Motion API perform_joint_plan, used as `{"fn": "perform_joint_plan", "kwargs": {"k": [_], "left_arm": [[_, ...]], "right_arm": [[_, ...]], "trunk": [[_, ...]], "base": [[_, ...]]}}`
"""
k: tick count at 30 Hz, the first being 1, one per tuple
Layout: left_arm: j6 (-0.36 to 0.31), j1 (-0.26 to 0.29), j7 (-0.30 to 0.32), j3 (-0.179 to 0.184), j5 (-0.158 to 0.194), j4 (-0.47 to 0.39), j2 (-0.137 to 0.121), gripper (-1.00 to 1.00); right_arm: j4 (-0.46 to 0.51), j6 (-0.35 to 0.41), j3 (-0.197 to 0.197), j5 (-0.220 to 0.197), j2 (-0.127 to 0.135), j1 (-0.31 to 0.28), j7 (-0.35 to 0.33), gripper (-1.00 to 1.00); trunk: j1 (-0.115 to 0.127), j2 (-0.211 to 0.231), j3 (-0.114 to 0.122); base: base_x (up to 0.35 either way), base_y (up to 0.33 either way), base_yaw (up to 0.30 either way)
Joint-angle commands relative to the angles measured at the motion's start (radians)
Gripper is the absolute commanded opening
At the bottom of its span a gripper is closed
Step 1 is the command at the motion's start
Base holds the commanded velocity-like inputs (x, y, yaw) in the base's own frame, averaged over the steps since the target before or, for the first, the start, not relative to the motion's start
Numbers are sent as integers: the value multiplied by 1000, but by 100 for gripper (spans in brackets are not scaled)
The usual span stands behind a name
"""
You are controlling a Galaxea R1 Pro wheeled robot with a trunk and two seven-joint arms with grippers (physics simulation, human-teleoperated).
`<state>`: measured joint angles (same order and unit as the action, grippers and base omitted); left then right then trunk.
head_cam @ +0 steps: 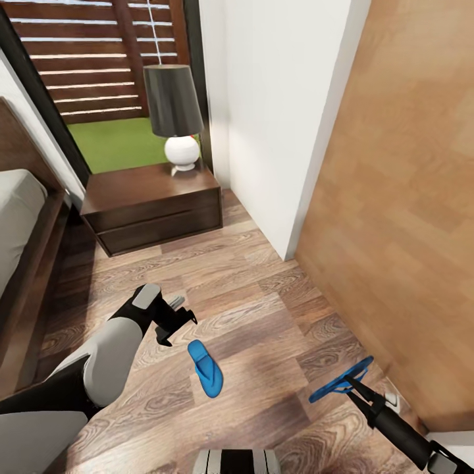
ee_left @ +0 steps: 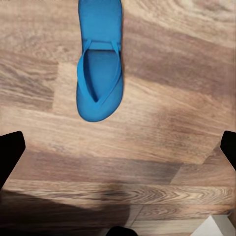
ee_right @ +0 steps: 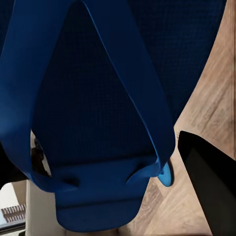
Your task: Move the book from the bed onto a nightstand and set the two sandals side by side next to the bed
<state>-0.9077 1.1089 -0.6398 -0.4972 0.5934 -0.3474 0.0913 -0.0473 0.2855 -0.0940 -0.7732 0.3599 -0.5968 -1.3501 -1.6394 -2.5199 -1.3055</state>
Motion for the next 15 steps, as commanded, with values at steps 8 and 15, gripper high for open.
{"fn": "perform_joint_plan", "kwargs": {"k": [8, 15], "left_arm": [[-2, 20, -12, -3, 9, 0, 2, 100], [-2, 41, -16, -2, 8, 2, 5, 100]], "right_arm": [[-2, 13, -9, 1, 11, -1, -8, -100], [0, 14, -9, 0, 36, -2, -24, -100]], "trunk": [[-3, -2, -32], [-7, -4, -59]], "base": [[0, 0, 0], [0, 0, 0]]}}
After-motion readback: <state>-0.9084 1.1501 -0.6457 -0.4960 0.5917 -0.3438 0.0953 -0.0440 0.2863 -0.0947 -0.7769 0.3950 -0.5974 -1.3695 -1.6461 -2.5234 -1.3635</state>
